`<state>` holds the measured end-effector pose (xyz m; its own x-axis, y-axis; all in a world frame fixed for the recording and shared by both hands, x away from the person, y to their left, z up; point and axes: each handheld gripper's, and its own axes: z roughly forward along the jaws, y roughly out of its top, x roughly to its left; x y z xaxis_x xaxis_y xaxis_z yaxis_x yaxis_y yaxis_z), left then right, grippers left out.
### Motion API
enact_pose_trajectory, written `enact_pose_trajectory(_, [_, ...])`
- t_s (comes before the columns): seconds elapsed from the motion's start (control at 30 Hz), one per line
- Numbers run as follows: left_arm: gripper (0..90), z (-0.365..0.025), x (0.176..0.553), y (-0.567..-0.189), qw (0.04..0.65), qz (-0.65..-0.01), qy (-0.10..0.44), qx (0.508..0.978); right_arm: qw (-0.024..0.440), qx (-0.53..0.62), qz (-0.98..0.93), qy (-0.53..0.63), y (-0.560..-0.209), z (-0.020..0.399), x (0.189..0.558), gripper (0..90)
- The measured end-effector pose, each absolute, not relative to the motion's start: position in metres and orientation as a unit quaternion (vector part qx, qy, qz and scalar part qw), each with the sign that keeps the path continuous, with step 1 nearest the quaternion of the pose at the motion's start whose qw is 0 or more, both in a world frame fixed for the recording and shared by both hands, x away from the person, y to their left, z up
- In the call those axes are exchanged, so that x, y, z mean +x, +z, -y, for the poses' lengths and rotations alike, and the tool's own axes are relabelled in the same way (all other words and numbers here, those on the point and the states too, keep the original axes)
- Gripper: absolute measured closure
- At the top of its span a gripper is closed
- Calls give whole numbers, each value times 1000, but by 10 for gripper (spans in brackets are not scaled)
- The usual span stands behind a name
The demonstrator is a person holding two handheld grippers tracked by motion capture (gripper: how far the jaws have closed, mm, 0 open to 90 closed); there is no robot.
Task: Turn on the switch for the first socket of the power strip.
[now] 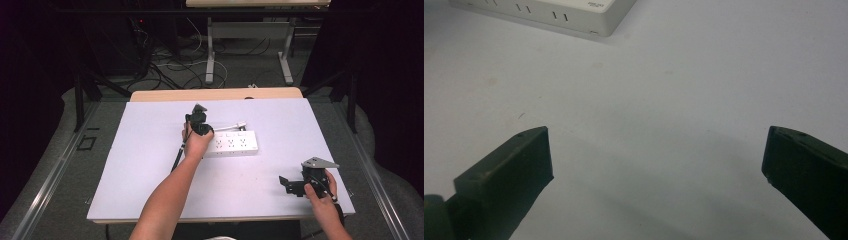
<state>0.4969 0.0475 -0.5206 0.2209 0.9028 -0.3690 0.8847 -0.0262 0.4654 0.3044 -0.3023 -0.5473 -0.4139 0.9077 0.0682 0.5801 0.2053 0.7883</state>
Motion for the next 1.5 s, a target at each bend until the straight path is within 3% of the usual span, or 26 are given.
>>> enact_pose_trajectory(0.63, [871,-55,496,-512,321,-623,19,713,209,498,-747,387,-547,302,305,0])
enact_pose_trajectory(1.5, [574,-57,490,-499,348,-592,42,726,209,498,-748,387,-547,301,305,0])
